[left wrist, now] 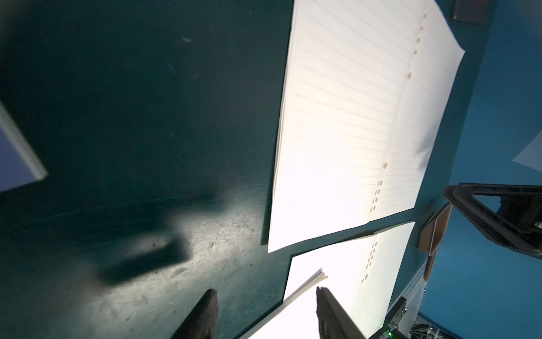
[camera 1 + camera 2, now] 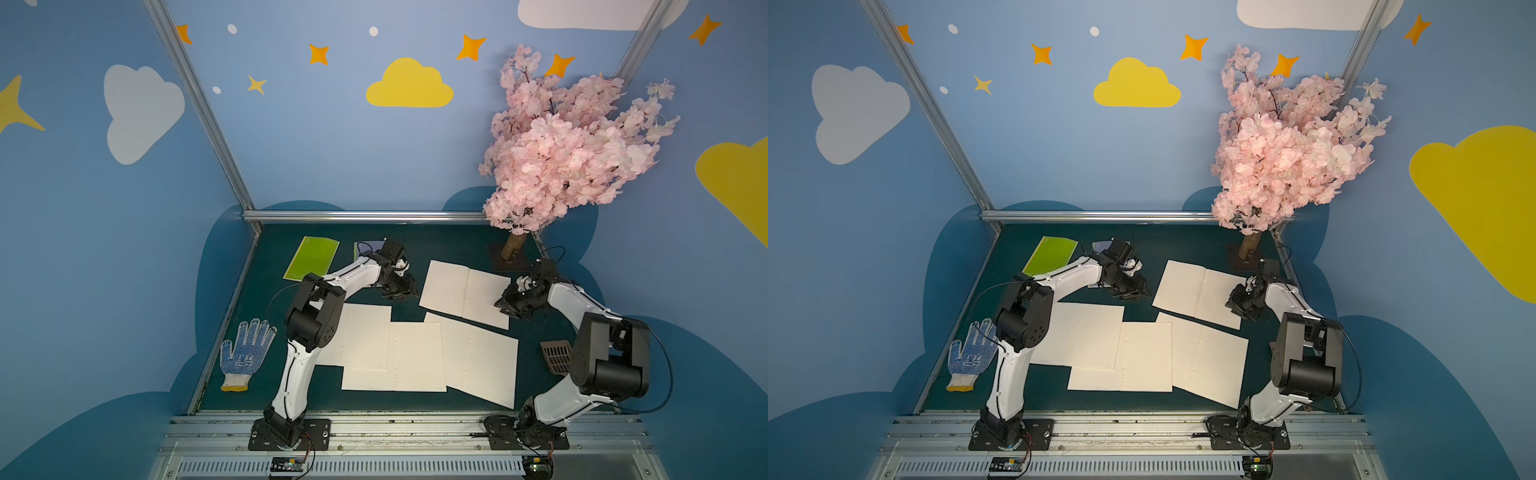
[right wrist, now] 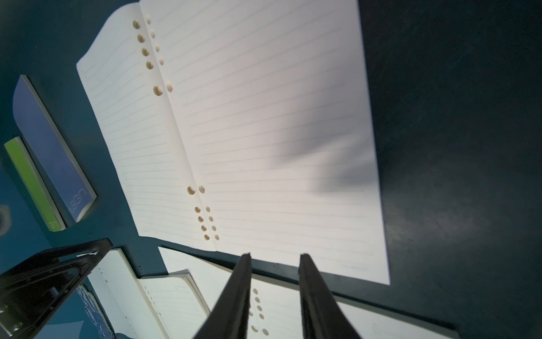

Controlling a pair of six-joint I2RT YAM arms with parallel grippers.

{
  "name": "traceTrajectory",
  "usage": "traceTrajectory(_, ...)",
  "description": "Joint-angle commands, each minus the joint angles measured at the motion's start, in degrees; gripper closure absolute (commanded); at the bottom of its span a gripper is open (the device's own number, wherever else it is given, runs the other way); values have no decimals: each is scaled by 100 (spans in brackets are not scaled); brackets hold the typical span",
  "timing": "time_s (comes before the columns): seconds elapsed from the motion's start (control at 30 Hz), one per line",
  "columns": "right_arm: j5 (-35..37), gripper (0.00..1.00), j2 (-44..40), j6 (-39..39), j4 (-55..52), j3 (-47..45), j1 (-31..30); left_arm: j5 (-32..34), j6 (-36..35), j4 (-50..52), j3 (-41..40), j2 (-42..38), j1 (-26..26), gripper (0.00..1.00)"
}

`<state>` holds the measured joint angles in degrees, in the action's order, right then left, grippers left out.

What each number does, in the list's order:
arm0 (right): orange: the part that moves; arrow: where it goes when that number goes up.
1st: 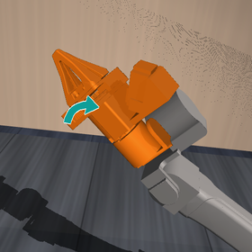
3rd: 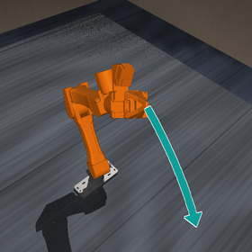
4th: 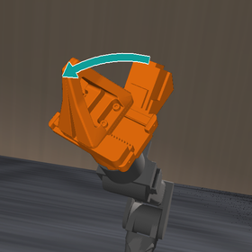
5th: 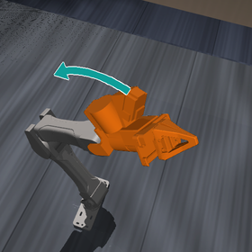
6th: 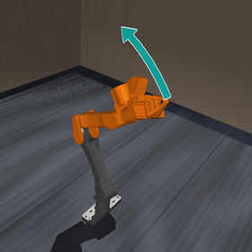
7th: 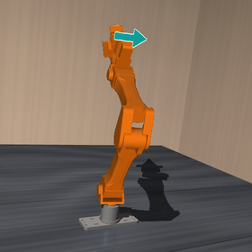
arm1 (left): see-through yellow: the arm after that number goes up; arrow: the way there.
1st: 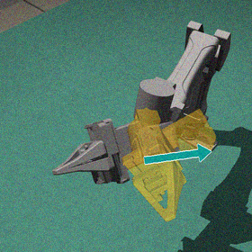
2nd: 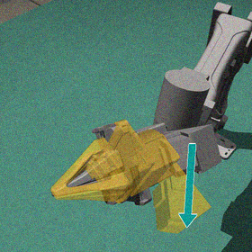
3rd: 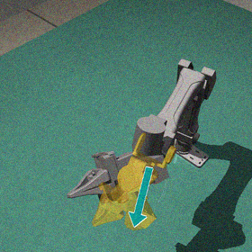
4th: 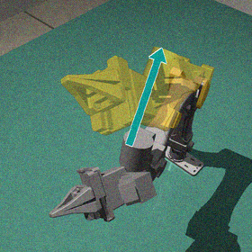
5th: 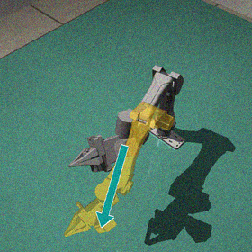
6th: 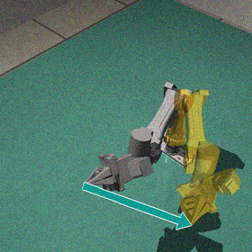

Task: Close the notebook
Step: Close the notebook at the center of the board.

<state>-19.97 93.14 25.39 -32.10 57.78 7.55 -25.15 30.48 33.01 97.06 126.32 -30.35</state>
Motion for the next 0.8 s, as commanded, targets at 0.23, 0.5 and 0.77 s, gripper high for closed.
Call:
traceTrajectory(0.23, -102, 69, 264, -167, -121, -39, 366, -124, 309, -170, 242, 277, -103, 43)
traceTrajectory(0.5, -152, 69, 338, -207, -85, -87, 515, -162, 424, -185, 305, 401, -171, 43)
traceTrajectory(0.77, -189, 70, 381, -249, -77, -126, 582, -209, 541, -250, 366, 525, -261, 43)
